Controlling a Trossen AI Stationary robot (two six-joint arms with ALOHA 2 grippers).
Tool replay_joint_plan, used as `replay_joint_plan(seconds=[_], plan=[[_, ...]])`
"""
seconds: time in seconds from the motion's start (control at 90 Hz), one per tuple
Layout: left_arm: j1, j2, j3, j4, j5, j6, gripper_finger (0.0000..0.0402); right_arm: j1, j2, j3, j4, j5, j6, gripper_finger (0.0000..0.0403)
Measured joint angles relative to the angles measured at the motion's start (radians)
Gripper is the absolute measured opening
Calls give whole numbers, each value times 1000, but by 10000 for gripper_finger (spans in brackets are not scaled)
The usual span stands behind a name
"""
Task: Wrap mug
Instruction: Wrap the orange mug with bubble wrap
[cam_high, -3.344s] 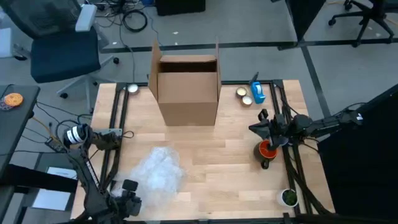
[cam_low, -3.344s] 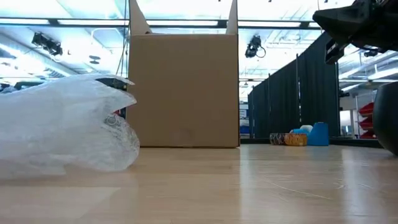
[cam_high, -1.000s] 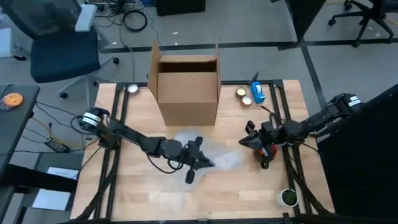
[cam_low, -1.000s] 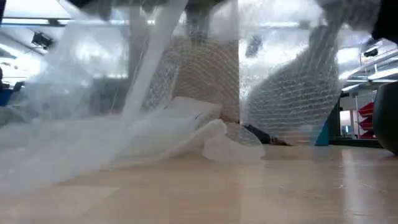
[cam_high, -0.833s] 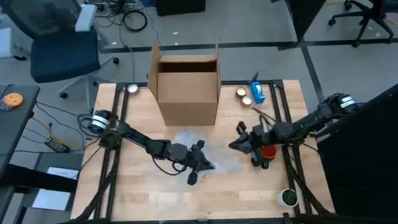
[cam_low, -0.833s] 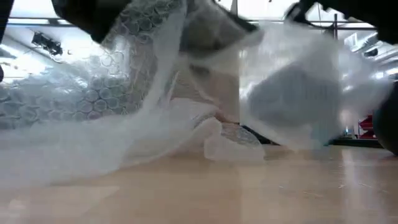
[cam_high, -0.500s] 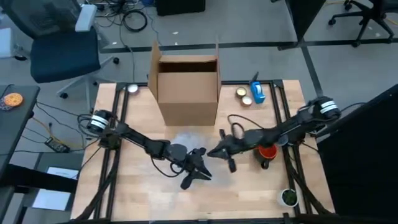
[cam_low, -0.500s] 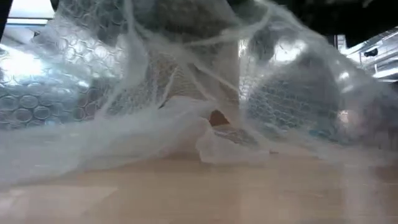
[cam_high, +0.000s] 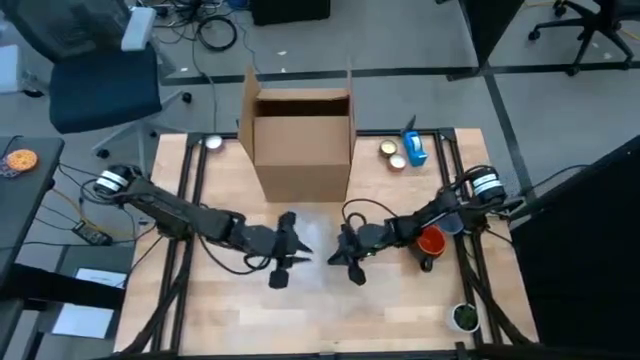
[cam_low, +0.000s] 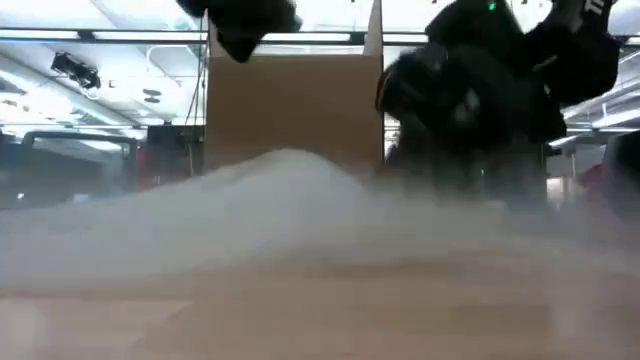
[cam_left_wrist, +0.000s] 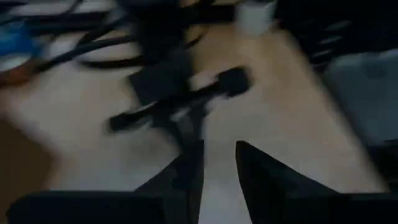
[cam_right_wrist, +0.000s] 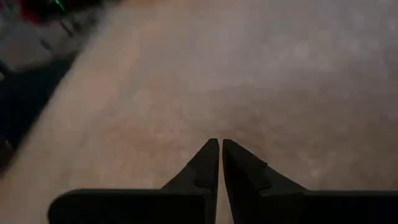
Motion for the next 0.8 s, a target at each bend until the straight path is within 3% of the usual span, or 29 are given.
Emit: replay_joint_plan(seconds=[0.256,0.356,0.544,0.8], plan=[[-13,185,-152,245,-11,-80,78,-3,-62,179,-586,128,83,0],[3,282,-188,319,-13,-84,78,32,-62,254,-728,175,83,0],[48,346,-174,199,-17,-85,78,98,-62,349,-900,232,83,0],[64,259,-104,-107,-19,-23,78,160,-62,481,-1103,311,83,0]])
